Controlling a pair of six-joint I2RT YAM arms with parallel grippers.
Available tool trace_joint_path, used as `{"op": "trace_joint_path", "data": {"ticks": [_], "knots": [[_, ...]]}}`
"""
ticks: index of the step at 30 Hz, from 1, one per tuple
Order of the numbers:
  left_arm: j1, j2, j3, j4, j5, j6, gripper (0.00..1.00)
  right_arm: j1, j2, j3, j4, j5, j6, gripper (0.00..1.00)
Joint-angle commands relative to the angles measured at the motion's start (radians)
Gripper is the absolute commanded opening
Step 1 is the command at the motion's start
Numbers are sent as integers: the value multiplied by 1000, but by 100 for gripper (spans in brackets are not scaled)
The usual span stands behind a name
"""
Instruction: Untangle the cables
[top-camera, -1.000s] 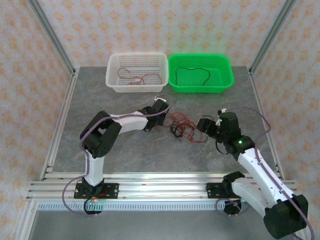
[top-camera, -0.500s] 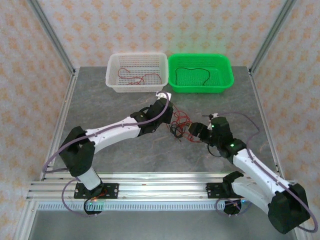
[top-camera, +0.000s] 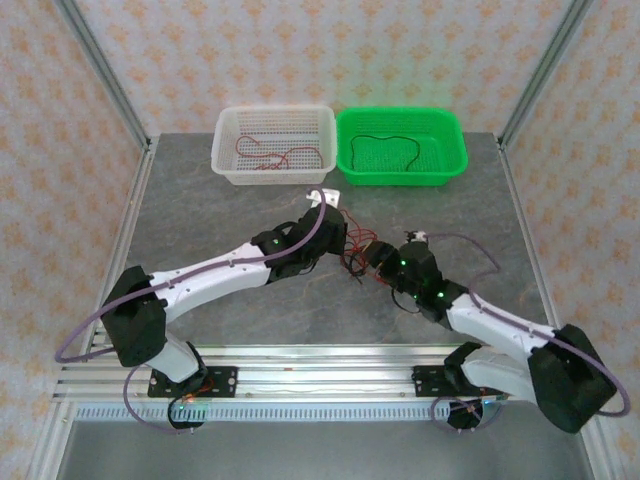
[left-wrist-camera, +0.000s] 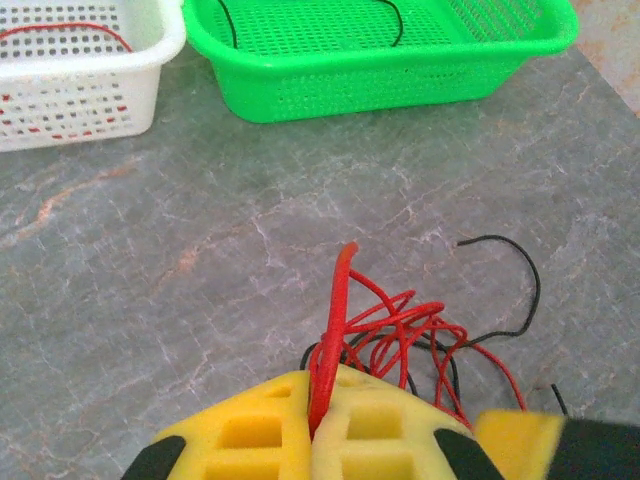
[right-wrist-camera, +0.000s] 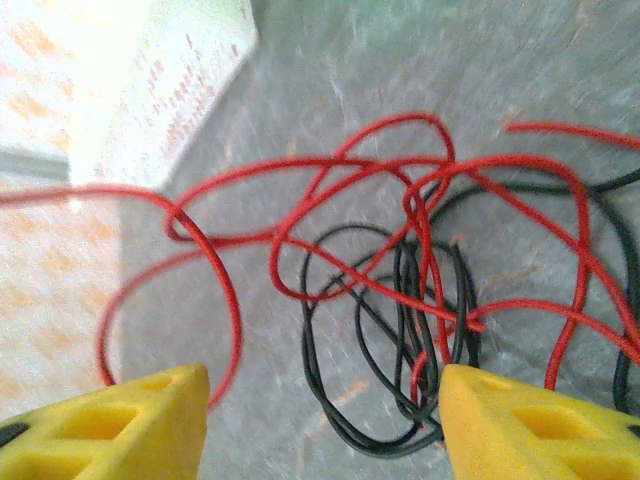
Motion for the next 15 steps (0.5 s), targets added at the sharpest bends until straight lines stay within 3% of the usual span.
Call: {"op": "trace_joint_path", "data": {"ticks": [1, 6, 15], "knots": [[-3, -38, -6, -37, 10, -38, 0, 7, -59, -24, 149, 149, 113, 61], [-7, -51, -2, -43, 17, -41, 0, 6, 49, 153, 51, 120, 53, 61], [-16, -101, -20, -43, 4, -48, 0, 4, 233, 212, 177, 3, 273, 60]]}}
